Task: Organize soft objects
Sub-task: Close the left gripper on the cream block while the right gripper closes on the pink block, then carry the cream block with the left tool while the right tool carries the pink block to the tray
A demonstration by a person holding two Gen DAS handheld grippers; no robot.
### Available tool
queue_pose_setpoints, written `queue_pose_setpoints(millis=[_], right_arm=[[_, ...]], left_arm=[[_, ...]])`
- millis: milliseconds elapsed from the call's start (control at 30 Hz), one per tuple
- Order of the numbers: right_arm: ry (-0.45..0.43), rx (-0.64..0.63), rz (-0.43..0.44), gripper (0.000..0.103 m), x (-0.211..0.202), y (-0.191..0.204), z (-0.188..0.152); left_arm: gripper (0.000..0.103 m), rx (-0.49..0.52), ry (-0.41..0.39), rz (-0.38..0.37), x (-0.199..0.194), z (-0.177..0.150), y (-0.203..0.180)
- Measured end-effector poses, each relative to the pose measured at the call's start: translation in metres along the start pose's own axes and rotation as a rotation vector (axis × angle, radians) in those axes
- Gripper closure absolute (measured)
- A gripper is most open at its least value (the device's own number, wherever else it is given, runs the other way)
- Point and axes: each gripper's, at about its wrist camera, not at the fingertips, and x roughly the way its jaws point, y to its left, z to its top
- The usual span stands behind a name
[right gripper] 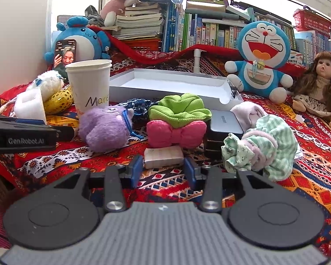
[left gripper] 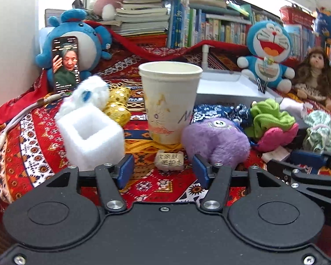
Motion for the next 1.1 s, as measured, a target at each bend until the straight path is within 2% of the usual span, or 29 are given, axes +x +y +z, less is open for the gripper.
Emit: queue_pose_setpoints(millis=[233, 333, 400, 433, 633, 767, 933, 1100], right_arm=[[0.005, -0.045, 0.010, 0.037, 0.010, 0.000, 0.002], [0.004, -0.055, 0.011, 0.037, 0.012, 0.001, 0.004], [0.007, -0.046, 0.019, 0.042, 0.012, 0.001, 0.005], [0.006, -0.040, 0.023, 0.055, 0.010, 0.002, 0.004], [-0.022, -0.032, 0.011, 0.055, -0.006, 0.007, 0.003], [-0.058, -0.026, 0.018, 0.055, -0.022, 0.006, 0.010], [-0.105, 0.012, 0.033, 0.055, -0.038, -0.003, 0.031], [-0.137, 0.040, 0.032, 0.055, -0.044, -0.017, 0.058]], left_arm=[[0.048, 0.042, 0.008, -0.007, 0.012, -0.004, -0.011], [0.061, 0.034, 0.012, -0.037, 0.013, -0.003, -0.010], [0.076, 0.032, 0.011, -0.042, 0.011, -0.003, -0.009], [0.077, 0.033, 0.011, -0.039, 0.010, -0.002, -0.009], [0.077, 0.019, 0.010, -0.056, -0.005, 0.000, -0.007], [0.077, 0.013, -0.014, -0.094, -0.022, 0.009, -0.007], [0.077, 0.003, -0.062, -0.144, -0.043, 0.036, -0.006], [0.077, -0.016, -0.070, -0.196, -0.048, 0.073, -0.004]])
